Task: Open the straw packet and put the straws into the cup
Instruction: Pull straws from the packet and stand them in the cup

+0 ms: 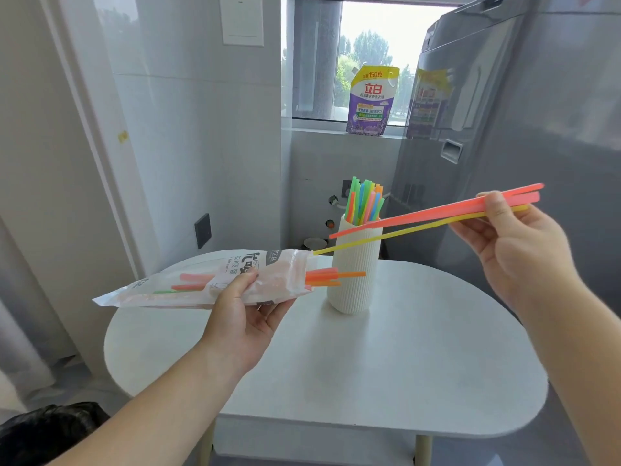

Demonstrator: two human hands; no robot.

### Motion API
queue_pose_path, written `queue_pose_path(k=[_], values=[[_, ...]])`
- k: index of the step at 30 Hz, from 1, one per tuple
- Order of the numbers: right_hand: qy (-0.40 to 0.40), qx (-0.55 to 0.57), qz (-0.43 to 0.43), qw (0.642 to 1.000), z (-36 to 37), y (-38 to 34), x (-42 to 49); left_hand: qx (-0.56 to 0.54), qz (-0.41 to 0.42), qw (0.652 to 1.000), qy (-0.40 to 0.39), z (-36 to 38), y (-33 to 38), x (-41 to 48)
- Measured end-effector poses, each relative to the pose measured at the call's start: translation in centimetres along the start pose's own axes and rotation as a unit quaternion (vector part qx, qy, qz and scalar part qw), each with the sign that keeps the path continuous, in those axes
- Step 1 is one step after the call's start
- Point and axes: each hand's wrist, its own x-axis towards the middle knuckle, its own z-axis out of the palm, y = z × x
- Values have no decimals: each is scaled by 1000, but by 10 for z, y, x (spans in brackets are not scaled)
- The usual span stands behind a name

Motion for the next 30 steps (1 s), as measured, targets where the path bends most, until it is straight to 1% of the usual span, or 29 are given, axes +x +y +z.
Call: queue_pose_path(k=[12, 17, 22, 27, 30], values=[[19, -117, -136, 984, 9, -30, 1, 9, -27, 1000, -10, 14, -28, 9], [-10, -171, -180, 969, 7, -43, 3, 16, -38, 999, -19, 18, -41, 15], [-33, -206, -193, 959, 5, -52, 5, 17, -46, 999, -23, 22, -53, 19], [-52, -261, -236, 935, 10, -49, 2, 22, -49, 998, -27, 24, -59, 21], [-56, -274, -270, 921, 9, -47, -1, 23, -46, 998, -29, 23, -58, 22]])
